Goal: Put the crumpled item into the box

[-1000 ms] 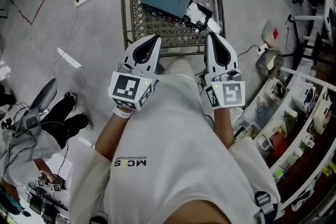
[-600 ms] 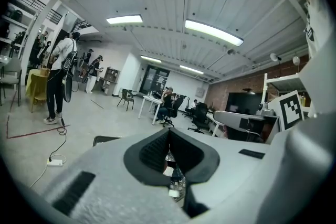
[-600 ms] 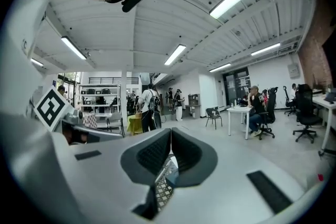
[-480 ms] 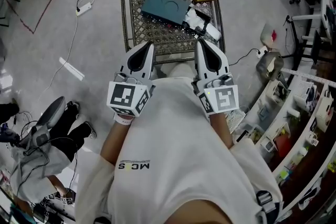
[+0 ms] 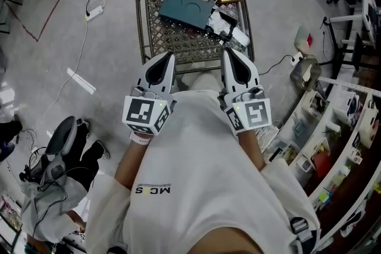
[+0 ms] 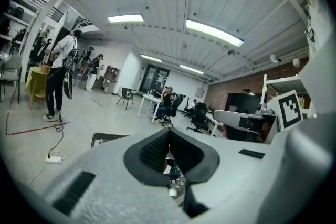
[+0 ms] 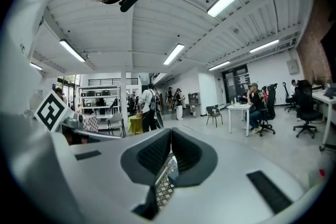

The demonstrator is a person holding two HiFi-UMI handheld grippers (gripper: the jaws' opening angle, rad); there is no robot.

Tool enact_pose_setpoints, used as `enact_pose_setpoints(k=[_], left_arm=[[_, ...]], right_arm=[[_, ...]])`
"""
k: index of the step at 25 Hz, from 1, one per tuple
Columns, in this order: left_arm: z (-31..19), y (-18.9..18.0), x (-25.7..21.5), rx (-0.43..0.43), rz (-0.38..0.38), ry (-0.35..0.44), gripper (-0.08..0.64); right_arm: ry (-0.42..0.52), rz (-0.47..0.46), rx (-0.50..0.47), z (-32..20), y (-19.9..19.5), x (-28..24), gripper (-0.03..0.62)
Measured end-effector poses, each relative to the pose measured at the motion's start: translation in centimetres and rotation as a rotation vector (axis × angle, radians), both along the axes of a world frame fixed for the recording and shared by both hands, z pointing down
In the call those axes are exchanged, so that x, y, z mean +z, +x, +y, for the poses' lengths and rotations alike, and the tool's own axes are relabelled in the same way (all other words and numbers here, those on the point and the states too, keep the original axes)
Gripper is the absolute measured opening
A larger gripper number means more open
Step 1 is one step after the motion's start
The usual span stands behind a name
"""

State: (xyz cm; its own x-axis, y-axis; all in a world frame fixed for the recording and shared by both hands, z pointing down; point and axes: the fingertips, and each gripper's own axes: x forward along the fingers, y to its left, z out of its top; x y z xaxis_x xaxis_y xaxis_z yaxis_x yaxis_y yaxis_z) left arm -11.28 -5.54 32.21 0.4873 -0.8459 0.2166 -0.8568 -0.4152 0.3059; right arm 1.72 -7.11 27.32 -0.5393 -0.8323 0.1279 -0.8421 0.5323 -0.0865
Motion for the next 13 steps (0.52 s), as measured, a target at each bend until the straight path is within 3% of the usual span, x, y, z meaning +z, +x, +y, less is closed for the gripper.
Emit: enact_pose_setpoints(k=[13], left_arm=[[0.50,0.74,0.31,0.021,0.000,-0.002,0.020]], right_arm=[[-0.012,0.012,0.018,0.77,0.55,0.69,0.018]])
